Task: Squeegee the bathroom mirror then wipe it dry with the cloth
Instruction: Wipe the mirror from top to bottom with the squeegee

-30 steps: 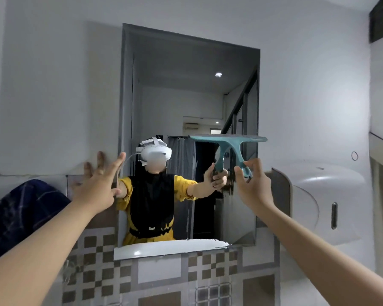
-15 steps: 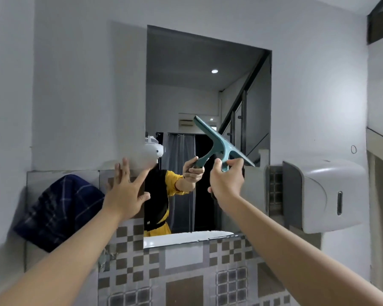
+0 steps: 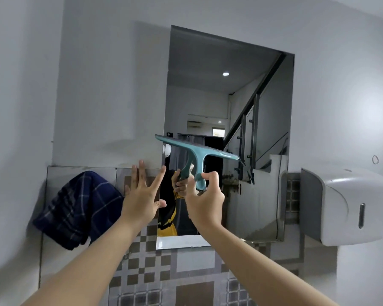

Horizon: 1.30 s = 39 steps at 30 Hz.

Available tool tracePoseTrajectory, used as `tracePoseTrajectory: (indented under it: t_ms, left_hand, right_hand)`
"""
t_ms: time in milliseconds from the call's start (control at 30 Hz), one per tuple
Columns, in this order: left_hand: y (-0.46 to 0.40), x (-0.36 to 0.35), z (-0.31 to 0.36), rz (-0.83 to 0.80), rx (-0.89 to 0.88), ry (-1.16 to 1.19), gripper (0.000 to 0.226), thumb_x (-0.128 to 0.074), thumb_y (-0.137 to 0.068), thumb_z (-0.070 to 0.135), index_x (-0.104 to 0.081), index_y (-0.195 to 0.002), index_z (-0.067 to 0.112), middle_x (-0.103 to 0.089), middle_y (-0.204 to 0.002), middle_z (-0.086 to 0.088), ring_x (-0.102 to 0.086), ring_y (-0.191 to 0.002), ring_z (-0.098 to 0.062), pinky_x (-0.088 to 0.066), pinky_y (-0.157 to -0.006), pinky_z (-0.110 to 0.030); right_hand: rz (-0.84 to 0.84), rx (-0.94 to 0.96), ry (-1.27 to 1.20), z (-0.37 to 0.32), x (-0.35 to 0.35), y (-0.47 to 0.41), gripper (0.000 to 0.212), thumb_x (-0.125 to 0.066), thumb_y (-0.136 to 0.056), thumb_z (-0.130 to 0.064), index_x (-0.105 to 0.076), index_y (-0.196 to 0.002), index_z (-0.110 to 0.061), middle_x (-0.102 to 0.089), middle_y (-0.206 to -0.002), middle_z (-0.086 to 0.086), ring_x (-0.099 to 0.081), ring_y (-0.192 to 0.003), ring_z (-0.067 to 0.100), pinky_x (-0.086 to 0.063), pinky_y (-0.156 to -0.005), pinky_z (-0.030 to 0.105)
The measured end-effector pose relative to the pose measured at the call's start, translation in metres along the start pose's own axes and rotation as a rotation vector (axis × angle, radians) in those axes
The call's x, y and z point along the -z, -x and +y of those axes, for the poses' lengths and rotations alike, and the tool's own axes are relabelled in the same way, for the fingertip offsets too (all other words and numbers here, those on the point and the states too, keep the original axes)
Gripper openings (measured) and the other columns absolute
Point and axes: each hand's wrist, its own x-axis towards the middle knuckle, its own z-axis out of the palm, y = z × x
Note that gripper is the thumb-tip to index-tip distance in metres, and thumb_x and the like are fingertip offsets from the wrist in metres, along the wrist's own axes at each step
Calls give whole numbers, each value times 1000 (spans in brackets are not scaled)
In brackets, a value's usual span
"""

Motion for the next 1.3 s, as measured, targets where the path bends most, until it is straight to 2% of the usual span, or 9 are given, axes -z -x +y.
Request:
tracePoseTrajectory:
  t_ms: [100,300,400,500,733,867,1000,1200,1300]
  left_hand:
    - [6,-4,-1,28,-10,-10,102,-71,-77,40,5,-145,41,11,-156,-19,9,-142,-38,-43,-95,-63]
    - [20,-14,-2,35,-27,14,104,-72,-76,41,4,-147,36,15,-153,-17,9,-141,-37,-40,-100,-57]
    - [24,-16,-2,8,-33,16,114,-75,-71,44,12,-143,39,13,-155,-18,11,-141,-37,-37,-104,-58]
    - [25,-17,-2,10,-26,23,116,-77,-68,44,11,-143,40,14,-155,-18,12,-141,-37,-39,-102,-59]
    - [26,-18,-2,9,-3,6,113,-78,-66,44,1,-146,37,15,-156,-15,11,-142,-35,-43,-98,-59]
    - [26,-15,2,-25,33,-64,111,-71,-72,50,9,-147,36,26,-154,-12,19,-140,-32,-39,-103,-55]
    - [25,-14,7,-41,64,-120,114,-69,-71,51,17,-144,38,31,-152,-11,20,-140,-30,-45,-99,-52]
    - [23,-13,15,-51,111,-187,117,-72,-69,49,17,-145,37,39,-147,-8,18,-140,-31,-47,-96,-50]
    - [22,-13,22,-85,150,-205,120,-73,-70,46,21,-143,36,39,-146,-11,16,-141,-35,-41,-101,-53]
  right_hand:
    - [0,42,37,7,3,1,15,-60,-92,-30,-49,-98,-22,-48,-50,-5,-40,-34,6,-34,-36,18]
    - [-57,234,247,29,39,-9,21,-68,-87,-26,-59,-102,-14,-42,-44,-12,-48,-39,1,-32,-35,13]
    - [-66,282,373,43,60,-21,24,-71,-85,-29,-62,-104,-17,-46,-43,-11,-47,-36,7,-29,-32,16]
    - [-75,334,471,52,74,-33,29,-71,-84,-35,-63,-107,-19,-59,-52,-3,-52,-40,15,-43,-36,31]
    - [-85,439,556,64,99,-54,30,-71,-83,-35,-65,-107,-19,-54,-51,-4,-49,-40,18,-37,-37,22]
    - [-96,460,573,71,115,-62,30,-72,-83,-35,-65,-107,-20,-60,-53,-2,-53,-41,21,-45,-38,28]
    - [-104,474,601,83,137,-71,30,-73,-81,-34,-66,-107,-20,-54,-50,-3,-45,-37,18,-32,-39,19]
    - [-101,414,595,109,188,-82,31,-75,-80,-31,-67,-107,-18,-45,-45,-8,-37,-36,9,-30,-38,21]
    - [-97,372,601,123,215,-86,30,-75,-79,-31,-67,-105,-18,-50,-46,-3,-38,-36,14,-32,-39,23]
